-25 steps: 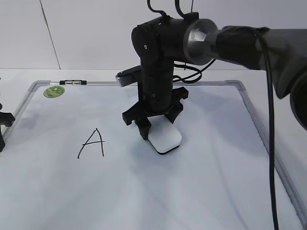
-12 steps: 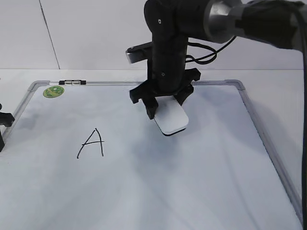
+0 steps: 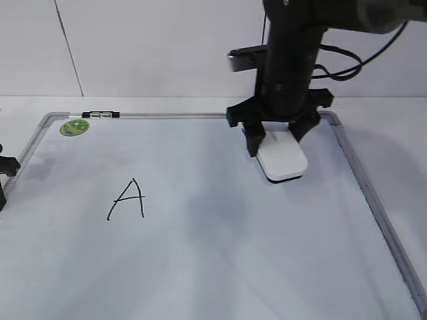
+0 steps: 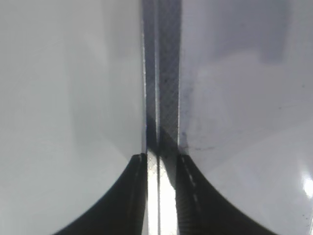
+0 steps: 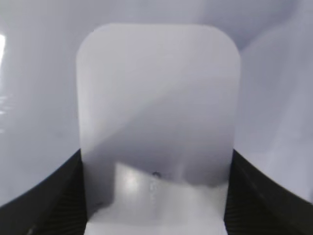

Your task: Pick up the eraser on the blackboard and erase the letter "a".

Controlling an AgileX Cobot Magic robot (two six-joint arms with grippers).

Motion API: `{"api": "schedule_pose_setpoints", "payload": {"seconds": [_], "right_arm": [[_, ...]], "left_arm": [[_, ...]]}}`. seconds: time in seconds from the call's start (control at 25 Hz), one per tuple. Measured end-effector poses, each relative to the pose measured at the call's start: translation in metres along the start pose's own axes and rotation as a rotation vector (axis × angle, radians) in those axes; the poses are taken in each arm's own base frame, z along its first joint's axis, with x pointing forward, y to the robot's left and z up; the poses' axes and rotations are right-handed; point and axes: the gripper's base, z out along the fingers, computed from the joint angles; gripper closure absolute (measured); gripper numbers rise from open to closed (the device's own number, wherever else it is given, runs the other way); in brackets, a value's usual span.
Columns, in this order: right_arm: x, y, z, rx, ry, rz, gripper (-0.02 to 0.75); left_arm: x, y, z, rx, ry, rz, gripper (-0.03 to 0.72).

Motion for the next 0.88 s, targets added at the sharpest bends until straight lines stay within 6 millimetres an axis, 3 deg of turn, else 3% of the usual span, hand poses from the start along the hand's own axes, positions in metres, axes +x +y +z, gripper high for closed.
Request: {"api": "schedule_pose_setpoints", "payload": {"seconds": [0.2,0.48,0.68,0.88], "right_arm": [[0.017,-0.042,0.006,0.025,0.064,0.084,0.214],[0.049,-0.083,0.024,0.047,0.178,0.169,0.214],[0.066,-0.093,0.035,0.052,0.238,0.188,0.214],[0.064,-0.093,0.038,0.047,0.199,0.188,0.214]], "left_arm": [[0.000,0.000,0.000,0.000,-0.002,0.000,0.557],[0.000,0.000,0.000,-0.002,-0.002,0.001,0.557],[0.000,0.000,0.000,-0.002,-0.002,0.001,0.557],[0.000,0.000,0.000,-0.002,-0.002,0.001,0.557]]}}
